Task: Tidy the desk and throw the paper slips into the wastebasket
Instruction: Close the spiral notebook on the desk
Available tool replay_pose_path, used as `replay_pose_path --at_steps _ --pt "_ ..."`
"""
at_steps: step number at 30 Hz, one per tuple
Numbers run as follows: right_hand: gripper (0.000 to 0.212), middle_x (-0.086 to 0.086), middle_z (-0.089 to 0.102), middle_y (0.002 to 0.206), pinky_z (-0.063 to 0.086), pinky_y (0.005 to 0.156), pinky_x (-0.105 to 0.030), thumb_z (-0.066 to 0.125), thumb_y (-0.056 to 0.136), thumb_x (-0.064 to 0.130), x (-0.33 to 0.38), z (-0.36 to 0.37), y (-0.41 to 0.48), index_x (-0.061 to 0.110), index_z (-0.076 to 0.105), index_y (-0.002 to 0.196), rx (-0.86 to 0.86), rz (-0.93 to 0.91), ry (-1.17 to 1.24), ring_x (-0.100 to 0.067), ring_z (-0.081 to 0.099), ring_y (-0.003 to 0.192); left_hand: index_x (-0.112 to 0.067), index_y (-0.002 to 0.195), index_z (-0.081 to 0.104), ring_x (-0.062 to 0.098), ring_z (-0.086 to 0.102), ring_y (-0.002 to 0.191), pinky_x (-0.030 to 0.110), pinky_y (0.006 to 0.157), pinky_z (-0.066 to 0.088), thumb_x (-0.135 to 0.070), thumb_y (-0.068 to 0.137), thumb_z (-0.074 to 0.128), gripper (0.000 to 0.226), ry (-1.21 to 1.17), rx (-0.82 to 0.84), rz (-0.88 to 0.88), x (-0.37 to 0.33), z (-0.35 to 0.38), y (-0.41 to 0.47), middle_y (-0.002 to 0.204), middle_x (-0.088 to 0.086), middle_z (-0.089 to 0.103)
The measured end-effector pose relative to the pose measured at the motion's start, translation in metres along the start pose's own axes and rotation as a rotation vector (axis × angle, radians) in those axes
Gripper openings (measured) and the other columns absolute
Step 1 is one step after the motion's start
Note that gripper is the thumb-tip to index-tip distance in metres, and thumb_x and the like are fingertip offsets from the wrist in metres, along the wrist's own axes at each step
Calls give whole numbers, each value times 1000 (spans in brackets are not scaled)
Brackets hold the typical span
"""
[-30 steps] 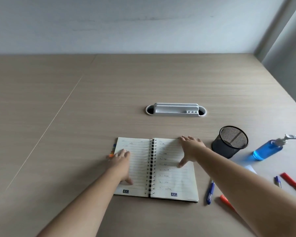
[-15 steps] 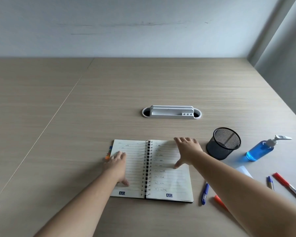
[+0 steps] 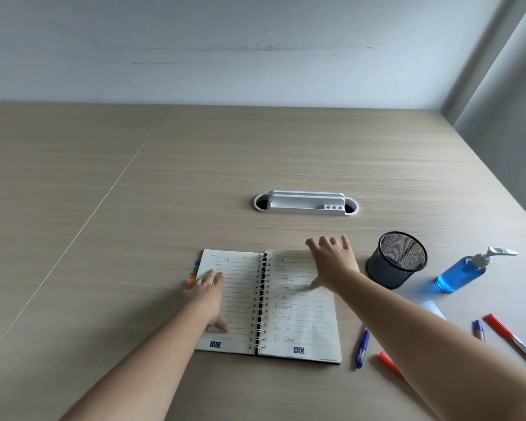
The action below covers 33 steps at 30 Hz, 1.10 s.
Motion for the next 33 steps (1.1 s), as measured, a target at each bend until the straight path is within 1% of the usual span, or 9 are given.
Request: replay_pose_path --at_steps 3,6,9,13,17,20,23,27,33 --pt "52 -6 62 108 45 84 -36 73 74 33 -32 -9 -4 17 48 116 -150 176 461 -26 56 98 -18 152 -3 21 2 150 48 118 24 -49 57 84 132 -4 -17 7 0 -2 -1 163 1 -7" --pt "32 -7 61 86 55 74 -40 68 82 27 -55 28 -16 5 57 103 29 398 1027 -22 59 74 -19 152 -1 21 2 150 49 118 23 -50 55 84 133 -62 -43 23 3 1 1 163 0 -6" --pt "37 -13 67 82 56 80 -42 59 89 25 -48 67 -38 -7 60 108 244 488 1429 -25 64 73 -16 152 1 22 0 150 42 122 13 -46 60 84 127 -153 -78 70 5 8 2 163 2 -5" --pt "55 -12 69 81 54 67 -33 40 92 51 -25 82 -62 2 65 97 465 492 1723 -23 65 70 -19 152 8 18 -1 150 39 123 13 -41 69 80 112 -351 -35 99 6 14 -7 162 0 -6" --pt "65 -3 72 77 50 69 -32 23 90 60 11 50 -59 11 66 89 595 306 1843 -18 67 69 -20 135 49 18 45 128 30 103 38 -62 75 64 75 -876 43 39 0 -15 -23 146 2 45" --pt "62 0 73 103 49 82 -37 20 93 56 57 22 -57 17 68 103 681 85 1728 -21 66 96 -17 117 63 21 58 117 37 100 43 -85 63 48 89 -1246 134 41 -10 -42 -32 135 8 59" --pt "48 3 67 118 46 83 -33 27 96 48 96 15 -59 23 64 113 673 -18 1435 -19 61 106 -15 133 52 24 51 125 38 100 38 -85 57 56 103 -1222 70 -11 -3 -60 -38 138 3 54" --pt "26 -6 67 114 46 84 -35 52 89 33 82 13 -44 16 64 105 314 -18 873 -25 60 106 -9 70 62 21 58 76 24 60 38 -35 68 79 31 -807 -198 -56 23 -69 -39 79 3 64" --pt "74 5 38 149 39 105 -38 70 76 40 29 36 -55 24 34 139 246 -37 277 -22 39 132 -13 55 42 20 43 53 25 50 30 -20 72 77 40 -768 -260 -232 72 -39 -26 57 1 45"
Point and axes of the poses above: each hand's wrist, its own y-axis towards the middle knuckle, its own z-axis out of the palm, x = y × z, the point moved 10 cm from there along y, towards the middle knuckle
